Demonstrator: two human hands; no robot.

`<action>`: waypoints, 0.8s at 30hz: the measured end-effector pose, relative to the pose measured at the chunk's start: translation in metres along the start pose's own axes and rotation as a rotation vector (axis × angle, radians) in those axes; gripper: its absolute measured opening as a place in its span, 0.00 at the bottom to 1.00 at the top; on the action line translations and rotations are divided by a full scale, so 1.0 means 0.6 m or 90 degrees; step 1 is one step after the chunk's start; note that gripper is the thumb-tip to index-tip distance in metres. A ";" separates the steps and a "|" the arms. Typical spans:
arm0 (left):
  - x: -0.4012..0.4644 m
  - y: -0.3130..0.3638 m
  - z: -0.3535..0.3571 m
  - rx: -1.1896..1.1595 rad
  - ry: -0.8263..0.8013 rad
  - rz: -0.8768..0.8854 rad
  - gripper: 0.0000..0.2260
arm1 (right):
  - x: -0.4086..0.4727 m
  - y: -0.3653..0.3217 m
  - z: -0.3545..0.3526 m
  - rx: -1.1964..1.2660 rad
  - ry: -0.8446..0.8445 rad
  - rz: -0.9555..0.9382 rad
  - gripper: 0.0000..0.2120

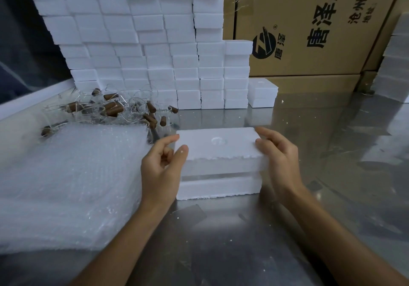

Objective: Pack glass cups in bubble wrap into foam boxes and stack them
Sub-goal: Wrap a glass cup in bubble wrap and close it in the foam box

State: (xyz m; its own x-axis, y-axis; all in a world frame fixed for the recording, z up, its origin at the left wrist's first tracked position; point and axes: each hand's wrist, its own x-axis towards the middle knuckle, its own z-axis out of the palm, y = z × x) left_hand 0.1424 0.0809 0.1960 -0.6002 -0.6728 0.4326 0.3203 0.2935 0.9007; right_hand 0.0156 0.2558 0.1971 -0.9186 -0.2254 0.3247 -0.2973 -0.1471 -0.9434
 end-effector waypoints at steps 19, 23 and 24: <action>0.003 -0.027 -0.007 0.129 -0.144 -0.082 0.13 | -0.005 0.028 0.006 -0.126 -0.059 -0.013 0.13; 0.006 -0.030 -0.006 0.133 -0.173 -0.111 0.19 | 0.001 0.038 0.003 -0.142 -0.120 0.013 0.13; 0.006 -0.032 -0.007 0.131 -0.171 -0.112 0.18 | 0.000 0.038 0.004 -0.137 -0.147 0.026 0.14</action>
State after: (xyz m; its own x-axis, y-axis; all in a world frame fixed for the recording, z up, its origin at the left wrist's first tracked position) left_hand 0.1370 0.0700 0.1805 -0.8123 -0.5312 0.2408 0.0579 0.3374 0.9396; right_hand 0.0092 0.2502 0.1755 -0.8550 -0.4432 0.2694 -0.3316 0.0679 -0.9410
